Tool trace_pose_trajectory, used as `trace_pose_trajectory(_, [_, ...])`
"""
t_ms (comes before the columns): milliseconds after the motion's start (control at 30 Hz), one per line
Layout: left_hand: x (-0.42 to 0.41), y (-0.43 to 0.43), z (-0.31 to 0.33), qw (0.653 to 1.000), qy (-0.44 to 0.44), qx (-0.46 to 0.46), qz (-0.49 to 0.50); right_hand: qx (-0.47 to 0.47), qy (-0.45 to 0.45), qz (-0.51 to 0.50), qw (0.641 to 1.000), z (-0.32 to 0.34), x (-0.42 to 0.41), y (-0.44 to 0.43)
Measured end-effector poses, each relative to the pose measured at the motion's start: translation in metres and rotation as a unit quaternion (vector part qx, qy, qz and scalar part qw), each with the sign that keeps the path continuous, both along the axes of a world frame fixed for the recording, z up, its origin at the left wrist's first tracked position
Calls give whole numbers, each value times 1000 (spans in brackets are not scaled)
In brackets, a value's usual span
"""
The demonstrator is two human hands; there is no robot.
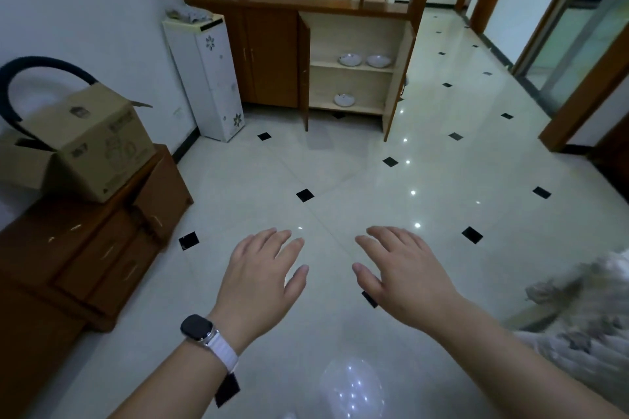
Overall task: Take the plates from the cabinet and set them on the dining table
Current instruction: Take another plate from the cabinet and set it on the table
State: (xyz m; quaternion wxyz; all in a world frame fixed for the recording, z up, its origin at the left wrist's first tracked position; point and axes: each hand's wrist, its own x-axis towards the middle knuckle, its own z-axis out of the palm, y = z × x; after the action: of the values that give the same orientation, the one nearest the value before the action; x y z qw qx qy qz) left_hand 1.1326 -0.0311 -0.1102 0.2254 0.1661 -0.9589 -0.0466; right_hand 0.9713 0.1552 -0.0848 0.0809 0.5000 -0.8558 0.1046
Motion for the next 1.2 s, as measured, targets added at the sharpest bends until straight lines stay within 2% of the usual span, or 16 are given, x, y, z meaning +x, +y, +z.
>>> trace_pose_trajectory(367, [-54,-114,11,998,38,-5,-47,-3,12,-2,1000,14,-53,-106])
trace_pose_trajectory(533, [-97,-158,7,998,18,-15,-58,-7,3,14,1000,6,-98,-155])
trace_pose_trajectory(900, [-269,-263,5,998,-37,-34,-47,-8,-27,7,1000,-12,-276,-254])
trace_pose_trajectory(1200, [-393,-318,25,997,-18,-40,-62,-21,-23,7,999,4,-390,-314])
